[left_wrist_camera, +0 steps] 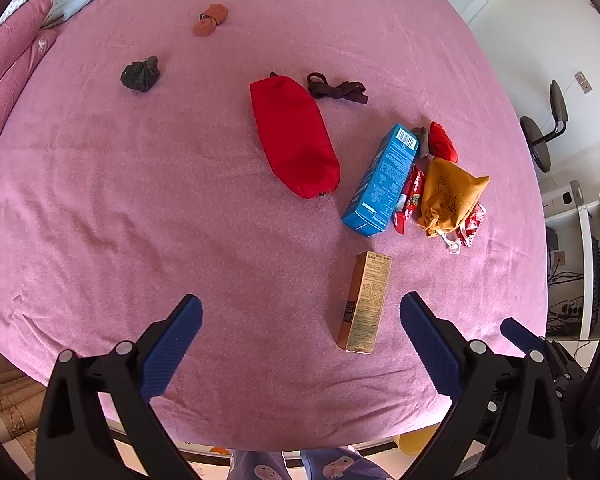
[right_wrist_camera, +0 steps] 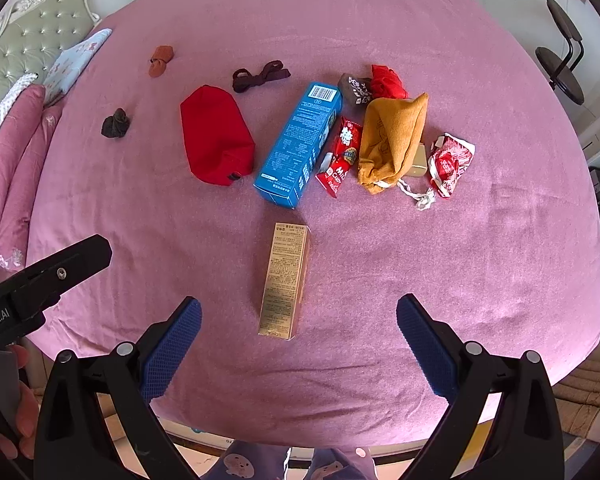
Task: Collect trash
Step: 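Grasp the gold box with the right tool while the left tool grasps the blue box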
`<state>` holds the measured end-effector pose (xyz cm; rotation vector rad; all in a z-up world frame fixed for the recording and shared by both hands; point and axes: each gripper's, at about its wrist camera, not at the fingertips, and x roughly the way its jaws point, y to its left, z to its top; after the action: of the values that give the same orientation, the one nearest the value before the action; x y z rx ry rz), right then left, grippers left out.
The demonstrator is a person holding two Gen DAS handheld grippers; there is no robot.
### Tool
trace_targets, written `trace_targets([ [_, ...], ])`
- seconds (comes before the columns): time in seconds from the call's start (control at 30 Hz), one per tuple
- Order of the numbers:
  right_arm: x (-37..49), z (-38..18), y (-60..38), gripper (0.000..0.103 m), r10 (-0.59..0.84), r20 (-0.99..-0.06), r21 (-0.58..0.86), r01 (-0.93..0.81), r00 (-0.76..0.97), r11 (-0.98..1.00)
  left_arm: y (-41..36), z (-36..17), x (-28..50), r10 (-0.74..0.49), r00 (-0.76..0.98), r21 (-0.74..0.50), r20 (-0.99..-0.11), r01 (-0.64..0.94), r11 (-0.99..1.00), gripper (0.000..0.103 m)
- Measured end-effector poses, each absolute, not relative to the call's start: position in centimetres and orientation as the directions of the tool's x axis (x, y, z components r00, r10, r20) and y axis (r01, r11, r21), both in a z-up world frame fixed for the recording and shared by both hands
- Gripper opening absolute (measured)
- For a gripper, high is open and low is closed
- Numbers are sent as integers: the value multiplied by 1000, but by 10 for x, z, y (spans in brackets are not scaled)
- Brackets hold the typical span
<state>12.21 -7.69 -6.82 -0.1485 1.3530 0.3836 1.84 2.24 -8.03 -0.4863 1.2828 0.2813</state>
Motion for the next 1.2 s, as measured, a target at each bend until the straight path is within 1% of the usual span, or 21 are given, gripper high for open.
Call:
trace_targets([
  [0.37, 127, -117, -62, 93, 164, -983, 129, -325, 82, 937, 38, -123, 26, -92, 201, -180, -975, -481, 858, 99],
  [0.4, 127, -124, -62, 91, 161, -984, 131, -317, 71, 939, 39, -127, 26, -93, 196, -179, -976, -483, 857, 99],
  [0.57, 126, -158, -62, 88, 151, -988, 144, -263, 9, 954, 42, -146, 31, -101, 169, -170, -980, -470, 866, 99],
  [0.7, 128, -183, -62, 78, 154, -987, 159, -217, -39, 963, 39, -162, 39, -108, 147, -163, -983, -446, 880, 99],
  [0.83, 136, -200, -59, 77, 157, -986, 164, -188, -55, 968, 36, -175, 49, -110, 134, -158, -985, -426, 891, 99],
  [0.87, 137, -204, -58, 76, 156, -986, 165, -186, -61, 969, 36, -177, 52, -112, 133, -159, -985, -424, 892, 99],
  [0.9, 139, -207, -58, 73, 156, -986, 165, -181, -65, 969, 35, -179, 54, -115, 132, -160, -985, -422, 892, 99],
  [0.97, 142, -214, -57, 72, 159, -984, 170, -168, -79, 971, 35, -182, 58, -119, 128, -162, -985, -420, 893, 99],
  [1.03, 143, -220, -59, 67, 162, -983, 174, -147, -90, 974, 35, -185, 61, -119, 122, -160, -985, -419, 894, 99],
  [1.07, 143, -222, -61, 59, 167, -981, 180, -138, -99, 974, 35, -185, 63, -118, 120, -158, -986, -418, 894, 99],
  [1.1, 144, -225, -62, 47, 176, -978, 190, -129, -110, 973, 34, -186, 64, -120, 118, -158, -986, -416, 895, 99],
  [1.13, 143, -228, -63, 41, 190, -975, 204, -120, -118, 972, 33, -187, 66, -119, 115, -156, -986, -412, 898, 99],
  [1.2, 142, -228, -70, 39, 208, -973, 218, -100, -104, 971, 30, -187, 71, -120, 111, -155, -987, -400, 904, 99],
])
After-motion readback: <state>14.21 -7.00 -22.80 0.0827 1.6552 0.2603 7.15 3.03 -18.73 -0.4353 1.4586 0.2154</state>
